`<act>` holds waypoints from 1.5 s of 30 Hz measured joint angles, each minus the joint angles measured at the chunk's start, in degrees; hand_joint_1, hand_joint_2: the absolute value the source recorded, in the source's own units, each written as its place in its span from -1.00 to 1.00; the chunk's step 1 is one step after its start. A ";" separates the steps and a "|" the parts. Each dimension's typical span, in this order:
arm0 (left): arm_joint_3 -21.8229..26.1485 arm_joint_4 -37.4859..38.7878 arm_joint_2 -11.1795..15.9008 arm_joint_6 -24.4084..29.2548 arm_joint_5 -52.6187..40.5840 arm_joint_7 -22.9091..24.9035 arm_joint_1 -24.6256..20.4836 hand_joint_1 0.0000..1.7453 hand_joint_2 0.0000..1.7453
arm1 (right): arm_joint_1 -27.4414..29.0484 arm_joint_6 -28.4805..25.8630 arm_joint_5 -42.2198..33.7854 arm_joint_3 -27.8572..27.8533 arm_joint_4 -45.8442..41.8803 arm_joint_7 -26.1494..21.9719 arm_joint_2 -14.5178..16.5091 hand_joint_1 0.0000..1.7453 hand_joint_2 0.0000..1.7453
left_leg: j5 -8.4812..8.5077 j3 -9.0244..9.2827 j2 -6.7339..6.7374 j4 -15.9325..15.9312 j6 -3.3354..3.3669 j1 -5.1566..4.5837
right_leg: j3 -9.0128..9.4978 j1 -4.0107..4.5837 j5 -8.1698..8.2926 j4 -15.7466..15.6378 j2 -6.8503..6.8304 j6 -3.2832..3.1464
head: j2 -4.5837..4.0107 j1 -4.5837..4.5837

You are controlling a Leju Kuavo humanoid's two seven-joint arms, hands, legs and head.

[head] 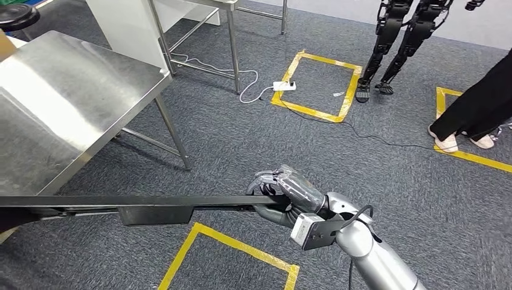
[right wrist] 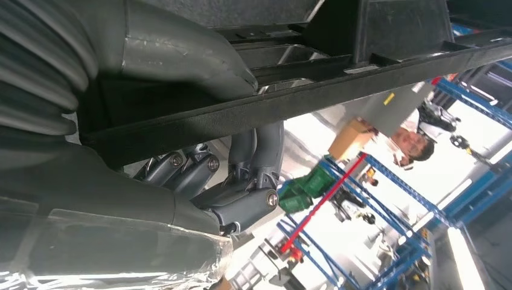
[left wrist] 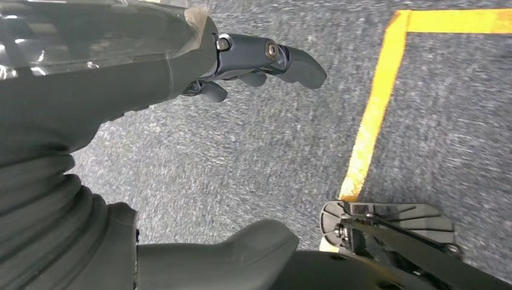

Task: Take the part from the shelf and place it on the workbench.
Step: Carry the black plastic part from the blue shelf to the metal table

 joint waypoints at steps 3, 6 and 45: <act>0.00 0.07 0.02 -0.05 0.03 0.11 -0.03 -1.00 1.00 | 0.13 0.01 0.01 -0.56 -0.34 0.25 -0.69 1.00 1.00 | 4.91 5.11 2.00 -10.04 0.03 0.17 | 0.28 0.14 -0.28 0.05 -0.75 0.35 | 0.00 -0.03; 0.00 0.14 0.01 -0.37 0.11 -0.02 -0.12 -1.00 1.00 | 0.34 0.01 -0.01 -1.68 -1.08 0.39 -1.90 1.00 1.00 | 6.33 7.96 3.01 -15.51 1.01 -0.34 | 0.51 0.66 -0.70 0.09 -1.62 1.23 | 0.00 0.21; 0.84 0.20 -0.08 -9.23 4.23 -2.13 -0.50 -1.00 1.00 | 8.56 0.07 -0.30 -11.86 -6.22 -3.97 -9.06 1.00 1.00 | 6.81 9.04 -0.81 -16.65 3.90 -0.78 | -7.60 -0.31 -7.38 16.86 1.29 1.91 | 0.00 0.33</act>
